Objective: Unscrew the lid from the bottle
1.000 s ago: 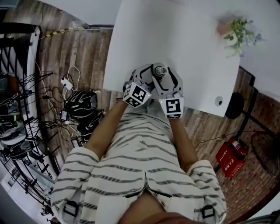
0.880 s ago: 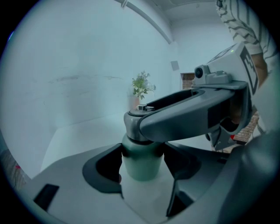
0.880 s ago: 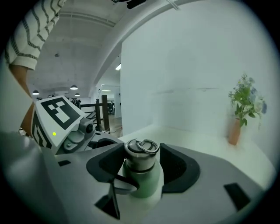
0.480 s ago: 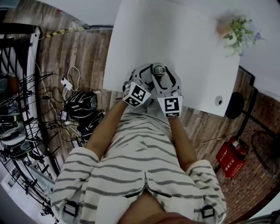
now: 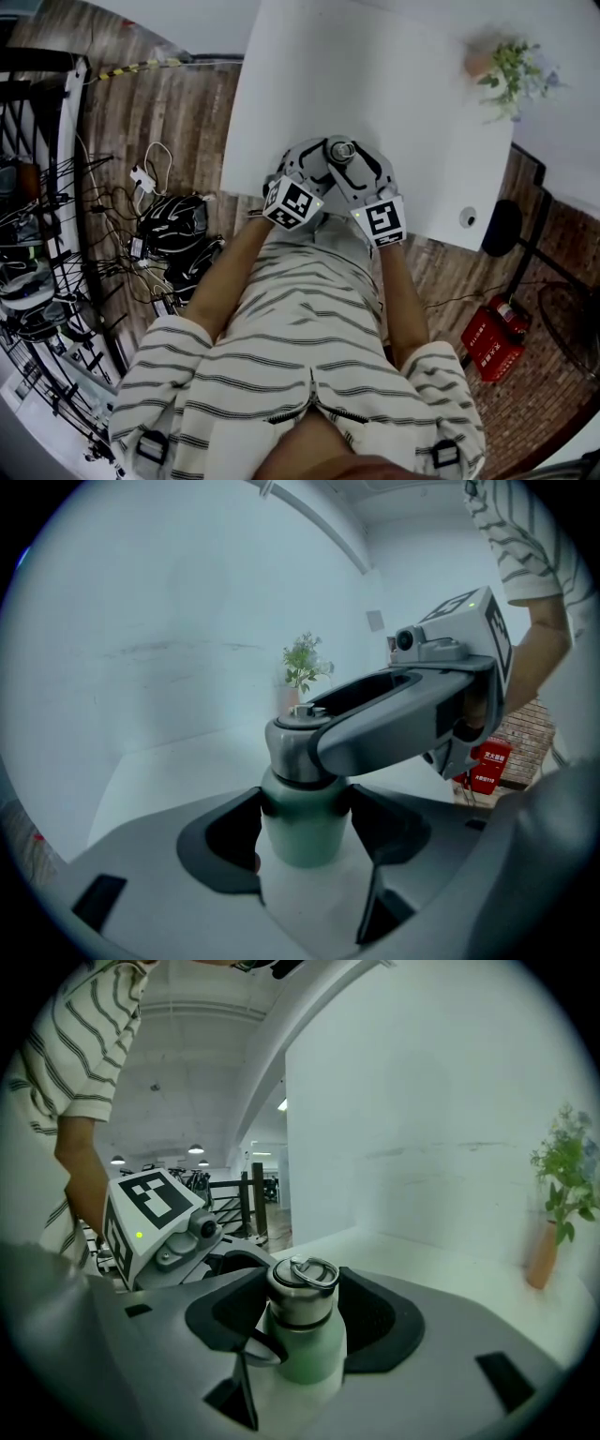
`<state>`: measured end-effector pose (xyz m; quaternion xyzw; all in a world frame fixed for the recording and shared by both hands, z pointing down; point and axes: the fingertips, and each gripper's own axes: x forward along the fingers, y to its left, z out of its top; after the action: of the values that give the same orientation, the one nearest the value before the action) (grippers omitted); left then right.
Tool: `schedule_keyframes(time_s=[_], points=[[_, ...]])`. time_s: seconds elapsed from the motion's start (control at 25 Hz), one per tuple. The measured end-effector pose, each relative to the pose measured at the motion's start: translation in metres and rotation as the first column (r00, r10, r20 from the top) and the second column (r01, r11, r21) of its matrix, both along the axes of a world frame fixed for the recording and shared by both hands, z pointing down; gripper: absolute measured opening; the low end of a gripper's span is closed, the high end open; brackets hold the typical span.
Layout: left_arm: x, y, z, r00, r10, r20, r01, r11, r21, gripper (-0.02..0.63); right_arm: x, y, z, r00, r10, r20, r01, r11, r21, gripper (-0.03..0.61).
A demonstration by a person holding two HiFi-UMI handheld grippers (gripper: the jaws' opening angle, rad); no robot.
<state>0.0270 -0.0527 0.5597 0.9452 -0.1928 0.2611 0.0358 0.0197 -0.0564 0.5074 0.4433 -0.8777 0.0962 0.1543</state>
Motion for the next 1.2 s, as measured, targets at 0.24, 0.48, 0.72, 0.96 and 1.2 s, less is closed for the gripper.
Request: schedule_keyframes(time_s=[0.24,0.48,0.72,0.96,1.2], points=[[0.0019,-0.0002,0.0013,1.0,0.003,0.004,-0.003,1.0,-0.004,0.298,0.0006,0.0015,0.0017,0.985,-0.175,-0.009,0.175,0.985,0.006,0.247],[0.0018,-0.0015,-0.0001,1.0,0.006,0.003,-0.006,1.0,-0.003,0.298,-0.0007,0.002,0.0019,0.892,-0.453,-0.007,0.453,0.892,-0.016,0.249],[0.0036,-0.0009,-0.0008,1.0,0.01,0.005,-0.01,1.0,-0.001,0.298,-0.0001,0.0043,0.0015,0.756,-0.654,-0.032,0.65,0.755,-0.082,0.247],[0.0036,-0.0015,0.001,1.0,0.005,0.006,-0.005,1.0,-0.009,0.298,-0.0003,0.0037,0.004,0.669,-0.742,-0.045,0.729,0.667,-0.155,0.247],[0.0042,-0.0006,0.0,1.0,0.009,0.008,-0.009,1.0,-0.006,0.298,-0.0005,0.0053,0.0023,0.665,-0.745,-0.055,0.733,0.665,-0.147,0.249]])
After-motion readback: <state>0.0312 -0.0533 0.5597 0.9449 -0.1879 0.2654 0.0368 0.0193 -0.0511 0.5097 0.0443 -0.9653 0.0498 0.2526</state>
